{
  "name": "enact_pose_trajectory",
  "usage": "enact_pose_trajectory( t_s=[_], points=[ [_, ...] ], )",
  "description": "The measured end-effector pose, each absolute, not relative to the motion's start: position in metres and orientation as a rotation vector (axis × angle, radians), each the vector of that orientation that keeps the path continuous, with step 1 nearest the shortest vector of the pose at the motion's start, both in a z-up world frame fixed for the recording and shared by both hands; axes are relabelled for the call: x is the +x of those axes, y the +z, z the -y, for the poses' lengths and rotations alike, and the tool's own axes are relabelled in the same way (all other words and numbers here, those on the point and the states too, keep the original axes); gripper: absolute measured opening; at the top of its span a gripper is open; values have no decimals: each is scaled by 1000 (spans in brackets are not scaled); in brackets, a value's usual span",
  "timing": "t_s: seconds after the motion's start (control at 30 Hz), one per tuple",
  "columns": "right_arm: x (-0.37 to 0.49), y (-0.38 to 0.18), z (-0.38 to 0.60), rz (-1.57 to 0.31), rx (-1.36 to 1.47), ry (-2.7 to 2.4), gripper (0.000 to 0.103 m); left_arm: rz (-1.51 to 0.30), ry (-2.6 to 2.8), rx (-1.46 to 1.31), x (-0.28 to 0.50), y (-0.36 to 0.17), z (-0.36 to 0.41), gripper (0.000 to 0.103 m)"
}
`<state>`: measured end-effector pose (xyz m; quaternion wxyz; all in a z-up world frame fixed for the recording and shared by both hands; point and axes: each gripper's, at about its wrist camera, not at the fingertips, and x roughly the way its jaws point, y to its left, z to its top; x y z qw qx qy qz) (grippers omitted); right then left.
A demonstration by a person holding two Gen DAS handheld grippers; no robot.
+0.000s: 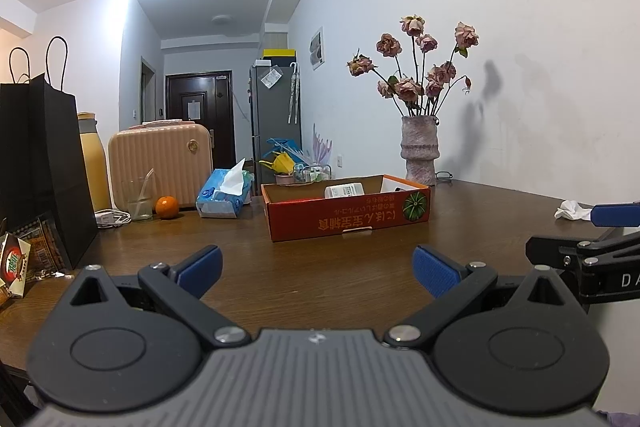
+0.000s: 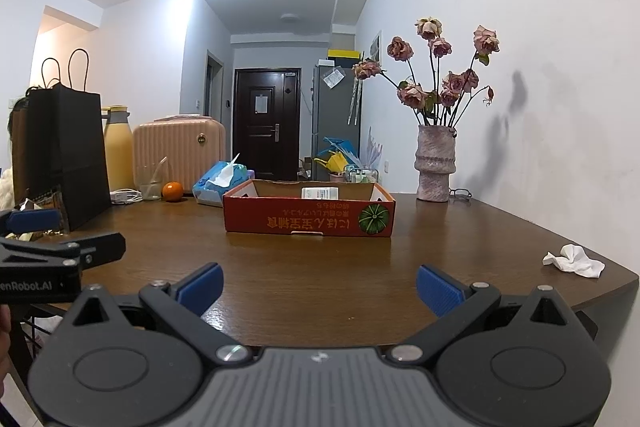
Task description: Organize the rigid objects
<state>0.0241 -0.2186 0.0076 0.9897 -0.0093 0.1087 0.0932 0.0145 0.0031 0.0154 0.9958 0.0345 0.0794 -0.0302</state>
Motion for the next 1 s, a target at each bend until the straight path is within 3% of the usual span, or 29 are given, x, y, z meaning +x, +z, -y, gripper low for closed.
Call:
enact_pose_trajectory(
  t_s=[1.0],
  points=[
    [26,5,219,-224,-21,186,103,-172,-77,71,13,14,-2,103]
  ],
)
